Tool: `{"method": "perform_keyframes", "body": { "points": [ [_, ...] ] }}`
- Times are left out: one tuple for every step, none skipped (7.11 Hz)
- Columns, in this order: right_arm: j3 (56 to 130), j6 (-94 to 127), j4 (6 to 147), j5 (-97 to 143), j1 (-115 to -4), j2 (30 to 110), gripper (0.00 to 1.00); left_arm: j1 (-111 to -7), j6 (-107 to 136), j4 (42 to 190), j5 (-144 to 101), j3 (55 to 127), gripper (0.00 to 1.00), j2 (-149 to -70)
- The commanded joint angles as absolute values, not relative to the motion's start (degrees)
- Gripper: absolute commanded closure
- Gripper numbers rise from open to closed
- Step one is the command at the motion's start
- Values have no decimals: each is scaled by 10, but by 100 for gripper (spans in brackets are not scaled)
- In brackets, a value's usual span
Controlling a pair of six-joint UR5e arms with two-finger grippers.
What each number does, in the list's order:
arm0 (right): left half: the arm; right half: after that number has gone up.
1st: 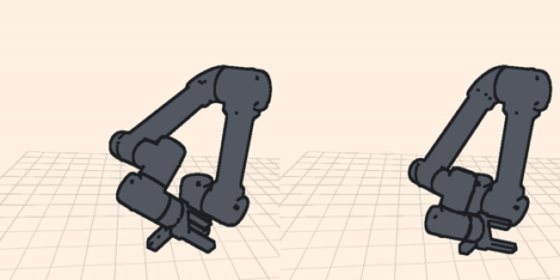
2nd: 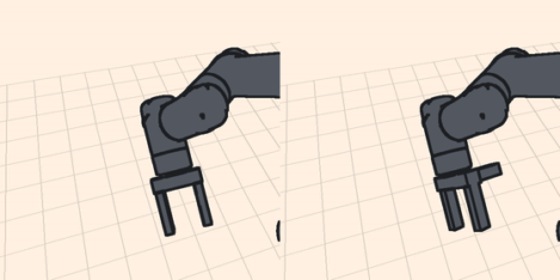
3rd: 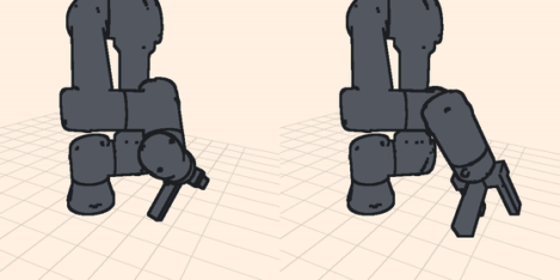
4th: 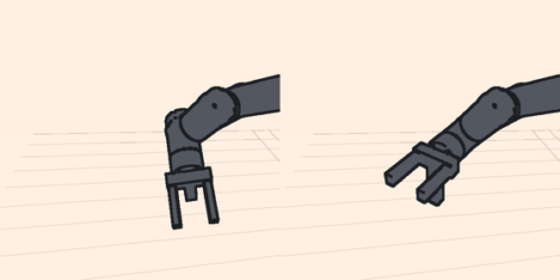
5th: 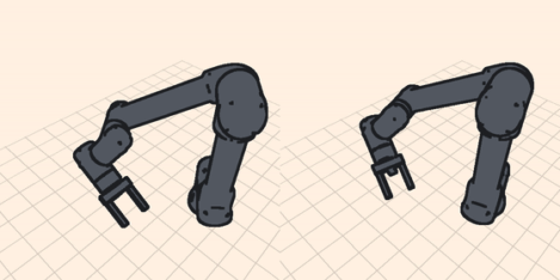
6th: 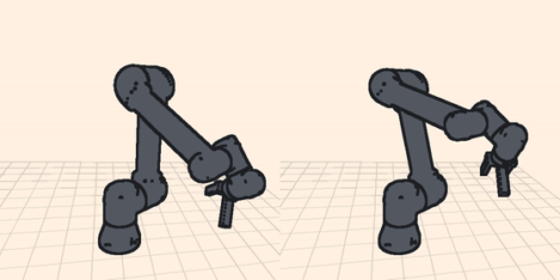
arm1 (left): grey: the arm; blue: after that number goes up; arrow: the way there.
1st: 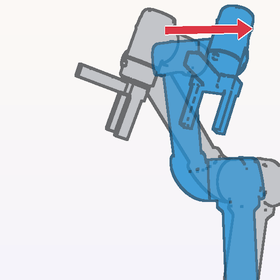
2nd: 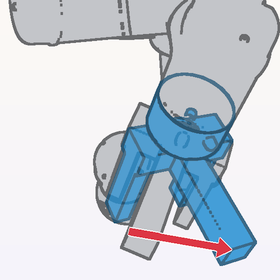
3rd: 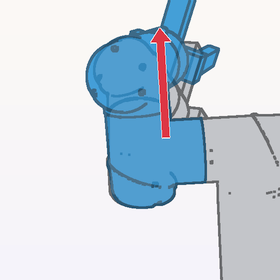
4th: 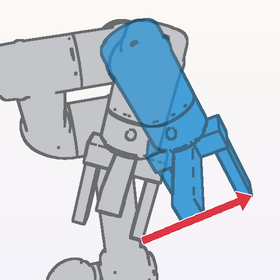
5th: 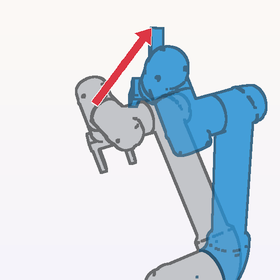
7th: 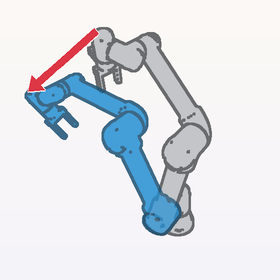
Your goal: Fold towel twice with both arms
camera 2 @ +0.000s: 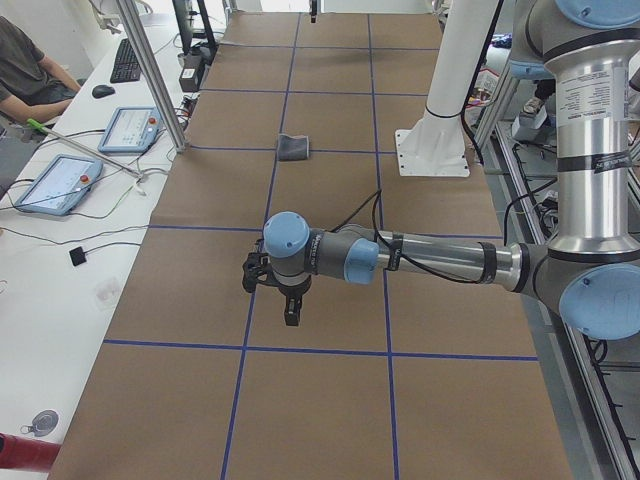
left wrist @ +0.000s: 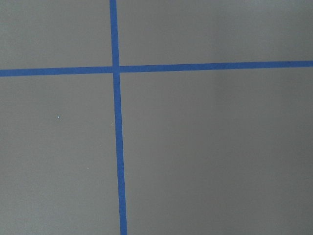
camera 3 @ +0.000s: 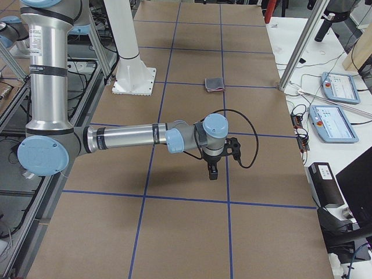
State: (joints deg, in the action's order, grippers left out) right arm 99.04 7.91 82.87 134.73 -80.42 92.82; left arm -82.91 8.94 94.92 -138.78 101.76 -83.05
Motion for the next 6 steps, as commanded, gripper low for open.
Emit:
{"method": "perform_keyframes", "body": {
  "points": [
    [988,79,829,1347,-804,928,0,-830,89,950,-1388,1018,0,-832],
    [991,80,829,1347,-804,930,0,-830,89,950,-1388,1022,0,-832],
    [991,80,830,1347,-804,930,0,-830,89,950,-1389,1018,0,-831],
    [990,79,829,1347,-804,929,0,-830,90,950,-1389,1018,0,-830],
    [990,80,829,1347,-804,929,0,-830,89,950,-1389,1020,0,-830],
    [992,80,829,1347,-804,931,0,-830,88,950,-1389,1021,0,-831]
  ]
}}
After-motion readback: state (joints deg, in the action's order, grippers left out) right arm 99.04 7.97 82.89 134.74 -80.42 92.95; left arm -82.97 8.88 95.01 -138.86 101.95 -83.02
